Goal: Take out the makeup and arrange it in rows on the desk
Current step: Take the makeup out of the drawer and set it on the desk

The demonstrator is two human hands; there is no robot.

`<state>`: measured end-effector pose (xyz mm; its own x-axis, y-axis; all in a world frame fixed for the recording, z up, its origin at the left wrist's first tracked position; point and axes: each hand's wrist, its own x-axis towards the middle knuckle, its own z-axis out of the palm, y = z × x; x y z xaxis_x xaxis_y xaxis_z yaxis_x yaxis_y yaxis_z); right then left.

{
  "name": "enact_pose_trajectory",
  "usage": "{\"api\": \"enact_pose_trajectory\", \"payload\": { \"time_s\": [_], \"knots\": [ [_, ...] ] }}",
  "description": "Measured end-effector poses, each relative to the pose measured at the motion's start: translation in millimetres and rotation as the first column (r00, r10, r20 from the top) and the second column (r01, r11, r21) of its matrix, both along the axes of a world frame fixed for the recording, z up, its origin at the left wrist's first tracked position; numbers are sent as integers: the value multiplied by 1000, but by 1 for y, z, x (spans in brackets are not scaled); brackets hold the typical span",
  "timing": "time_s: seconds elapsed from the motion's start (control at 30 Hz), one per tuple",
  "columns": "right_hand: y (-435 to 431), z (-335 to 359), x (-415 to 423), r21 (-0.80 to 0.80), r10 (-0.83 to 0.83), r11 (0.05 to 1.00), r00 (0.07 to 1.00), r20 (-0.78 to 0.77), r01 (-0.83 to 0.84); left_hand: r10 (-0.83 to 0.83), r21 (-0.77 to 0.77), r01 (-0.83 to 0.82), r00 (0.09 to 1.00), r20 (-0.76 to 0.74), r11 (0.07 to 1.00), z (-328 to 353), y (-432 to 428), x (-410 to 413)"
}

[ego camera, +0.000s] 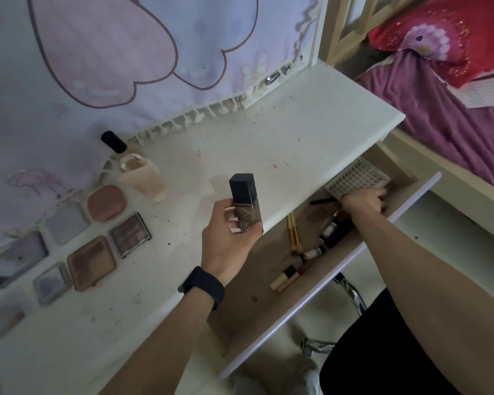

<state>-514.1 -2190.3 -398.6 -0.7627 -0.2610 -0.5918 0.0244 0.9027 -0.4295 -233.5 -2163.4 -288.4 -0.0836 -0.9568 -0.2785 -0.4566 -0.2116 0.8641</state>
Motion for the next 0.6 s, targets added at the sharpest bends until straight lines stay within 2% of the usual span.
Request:
{"api": "enact_pose_trajectory", "payload": {
  "time_s": [0.1, 0.23, 0.3, 0.4, 0.47, 0.6],
  "knots": [
    [2, 8, -2, -68, -68, 995, 997, 26, 69, -5, 1, 5, 1000, 5, 1000, 2, -1, -4],
    [15, 40, -5, -2, 132, 991, 991, -18, -132, -7, -5, 7, 1000, 18, 1000, 7, -4, -14],
    [31, 54, -8, -65, 189, 980, 982, 32, -186, -11, -14, 11, 1000, 13, 1000, 13, -7, -22],
    [60, 66, -9, -212, 121, 972, 990, 72, -103, -16, -35, 16, 1000, -3, 999, 18, -14, -34],
    [78, 70, -8, -327, 15, 945, 997, 80, 13, -15, -49, 14, 1000, -22, 999, 21, -22, -42],
    [100, 77, 0, -512, -166, 820, 962, 218, 258, -22, -79, 19, 999, -36, 997, 21, -43, -54]
  ]
}}
